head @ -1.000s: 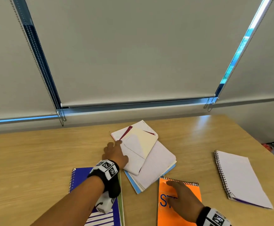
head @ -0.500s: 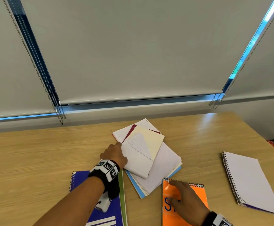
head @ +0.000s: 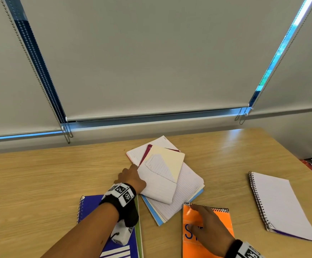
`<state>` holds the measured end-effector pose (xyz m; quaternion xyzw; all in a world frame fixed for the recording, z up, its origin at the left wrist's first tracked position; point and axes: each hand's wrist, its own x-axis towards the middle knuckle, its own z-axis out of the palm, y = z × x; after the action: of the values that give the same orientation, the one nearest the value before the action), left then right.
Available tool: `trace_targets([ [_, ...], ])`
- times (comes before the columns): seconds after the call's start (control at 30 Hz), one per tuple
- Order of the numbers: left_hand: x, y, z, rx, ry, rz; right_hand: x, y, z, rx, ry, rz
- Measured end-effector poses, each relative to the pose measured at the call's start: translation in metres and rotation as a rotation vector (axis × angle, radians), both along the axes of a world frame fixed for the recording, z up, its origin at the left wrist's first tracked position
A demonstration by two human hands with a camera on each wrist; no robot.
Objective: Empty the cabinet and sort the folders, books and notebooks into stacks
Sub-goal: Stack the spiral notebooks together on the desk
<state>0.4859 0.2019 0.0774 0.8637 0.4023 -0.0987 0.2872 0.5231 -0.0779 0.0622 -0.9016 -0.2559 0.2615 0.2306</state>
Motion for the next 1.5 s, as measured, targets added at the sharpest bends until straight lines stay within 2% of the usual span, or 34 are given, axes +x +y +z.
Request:
trace_targets([
  [0.17, -0.005, -0.001, 0.005, -0.011, -0.072, 0.036, -0.002, 0.0, 0.0, 0.005, -0.006, 0.005],
  [0.3, -0.006, 0.0, 0.003, -0.181, -0.223, 0.071, -0.002, 0.001, 0.0, 0.018, -0.004, -0.007],
  [0.4, -0.005, -0.005, 0.001, -0.238, -0.173, 0.05, 0.0, 0.001, 0.002, 0.029, 0.008, -0.021],
  [0.5, -0.003, -0.014, -0.002, -0.188, -0.068, 0.024, 0.0, 0.001, 0.004, 0.031, 0.014, -0.031],
  [0.7, 0.0, -0.025, 0.002, -0.089, -0.076, 0.013, -0.002, -0.001, -0.001, 0.041, 0.007, -0.045],
  [0.87, -0.005, -0.032, 0.005, -0.097, -0.187, 0.064, -0.004, 0.002, -0.004, 0.043, -0.016, -0.048],
  [1.03, -0.01, -0.039, 0.013, -0.269, -0.449, 0.005, -0.002, 0.002, -0.002, 0.048, -0.007, -0.042],
  [1.1, -0.016, -0.043, 0.019, -0.267, -0.556, -0.019, 0.0, 0.0, -0.001, 0.119, 0.016, -0.066],
  [1.17, -0.02, -0.045, 0.024, -0.314, -0.703, 0.0, 0.004, -0.004, 0.002, 0.274, 0.084, -0.169],
  [1.2, -0.023, -0.046, 0.03, -0.399, -0.763, 0.03, 0.007, -0.005, 0.003, 0.351, 0.133, -0.252],
  [1.33, -0.035, -0.038, 0.05, -0.579, -0.92, -0.001, 0.013, -0.002, 0.026, 0.535, 0.44, -0.538],
  [1.5, -0.048, -0.039, 0.07, -0.751, -0.967, -0.165, 0.009, 0.014, 0.045, 0.686, 0.812, -0.52],
])
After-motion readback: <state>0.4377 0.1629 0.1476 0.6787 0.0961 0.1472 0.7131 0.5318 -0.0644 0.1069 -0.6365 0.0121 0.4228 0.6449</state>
